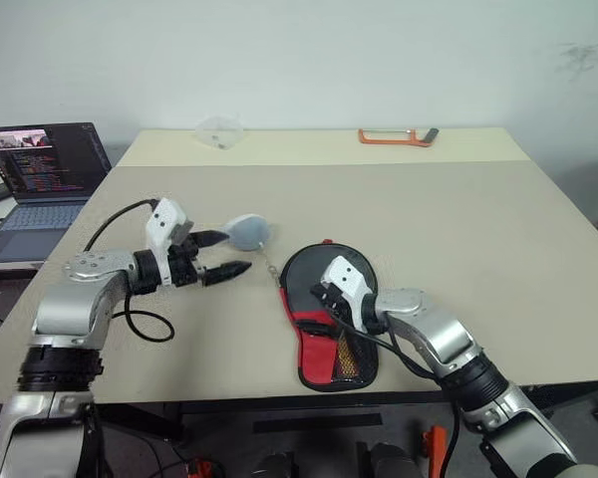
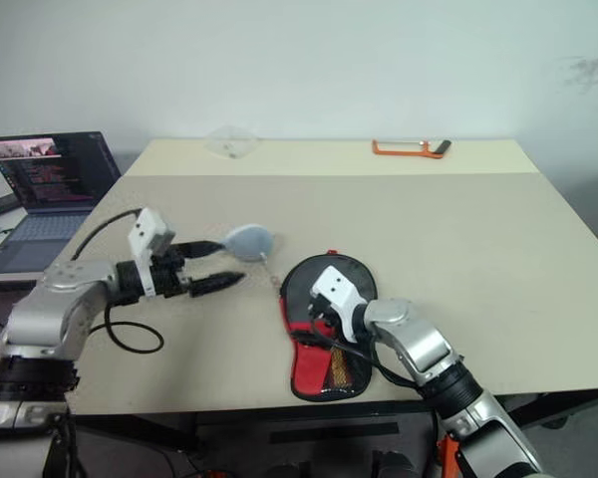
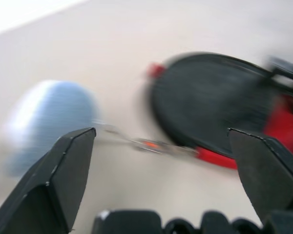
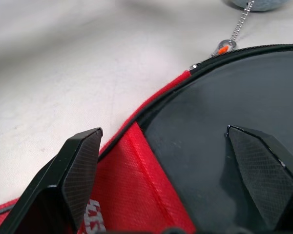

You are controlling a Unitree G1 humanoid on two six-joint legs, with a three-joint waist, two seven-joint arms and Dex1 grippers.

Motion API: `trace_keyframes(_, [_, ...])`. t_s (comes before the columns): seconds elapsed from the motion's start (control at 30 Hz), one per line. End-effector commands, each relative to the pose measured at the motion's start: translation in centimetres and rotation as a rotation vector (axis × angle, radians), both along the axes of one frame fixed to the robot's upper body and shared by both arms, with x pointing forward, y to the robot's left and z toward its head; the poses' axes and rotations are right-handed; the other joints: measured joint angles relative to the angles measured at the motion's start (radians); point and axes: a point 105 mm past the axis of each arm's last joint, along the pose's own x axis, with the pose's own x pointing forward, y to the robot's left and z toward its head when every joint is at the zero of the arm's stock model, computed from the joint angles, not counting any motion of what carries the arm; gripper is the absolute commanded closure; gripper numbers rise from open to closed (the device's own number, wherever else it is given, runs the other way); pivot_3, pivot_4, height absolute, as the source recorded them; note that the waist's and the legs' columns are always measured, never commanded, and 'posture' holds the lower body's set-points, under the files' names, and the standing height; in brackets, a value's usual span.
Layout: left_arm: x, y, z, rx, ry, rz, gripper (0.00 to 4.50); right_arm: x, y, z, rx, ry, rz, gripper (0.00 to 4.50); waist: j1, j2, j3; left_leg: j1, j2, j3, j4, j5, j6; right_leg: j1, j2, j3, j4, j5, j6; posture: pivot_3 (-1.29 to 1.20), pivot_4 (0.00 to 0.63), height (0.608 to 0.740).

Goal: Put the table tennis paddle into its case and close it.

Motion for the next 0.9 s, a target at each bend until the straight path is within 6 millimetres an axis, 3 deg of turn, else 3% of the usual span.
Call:
trace_keyframes(0.03, [3.1,3.3,1.8,-0.038,-0.081,0.238,0.01,-0.2,0.4,-0.4,-0.006,-0.008,0.0,0.0,0.0,-0.001,-0.001,0.0,0.0,0.0,0.0,0.0,0.0,0.0,0.0,-0.001,0.0,0.0,0.0,0.0,0.15,0.74])
trace_keyframes(0.17, [4.9,4.0,0.1,-0.03,0.007,0.276,0.01,0.6,0.2,-0.4,-0.012,-0.032,-0.051,0.0,-0.002,-0.002,-0.001,0.0,-0.001,0.0,0.001,0.0,0.0,0.0,0.0,0.0,0.0,0.0,0.0,0.0,0.15,0.74])
trace_keyframes(0.33, [7.1,2.3,-2.0,0.016,0.075,0.269,0.01,1.1,0.3,-0.2,-0.013,-0.056,-0.088,0.0,0.002,-0.004,-0.002,-0.001,-0.001,0.0,0.001,0.0,0.0,0.0,0.0,-0.001,0.0,0.0,0.0,0.0,0.15,0.74])
trace_keyframes(0.57, [8.1,-0.4,-3.2,0.143,0.105,0.201,0.01,0.8,0.4,1.0,0.007,-0.089,-0.088,0.0,-0.002,-0.004,-0.003,-0.002,-0.001,0.0,0.001,0.0,0.0,-0.001,-0.001,-0.002,0.0,0.0,0.001,0.0,0.15,0.74])
trace_keyframes(0.8, [8.4,0.3,-4.1,0.186,0.104,0.276,0.01,0.9,-0.5,1.7,0.009,-0.107,-0.129,0.0,-0.013,-0.004,-0.002,-0.002,-0.001,0.0,0.001,0.0,0.0,-0.002,0.0,-0.001,0.001,0.0,0.001,0.0,0.15,0.74])
trace_keyframes(0.9, [8.4,0.3,-4.4,0.173,0.112,0.294,0.62,1.0,-0.7,2.3,0.022,-0.13,-0.139,0.0,-0.013,-0.004,-0.002,-0.003,-0.001,0.0,0.001,0.0,0.0,-0.002,0.0,-0.001,0.001,0.0,0.001,0.0,0.15,0.74])
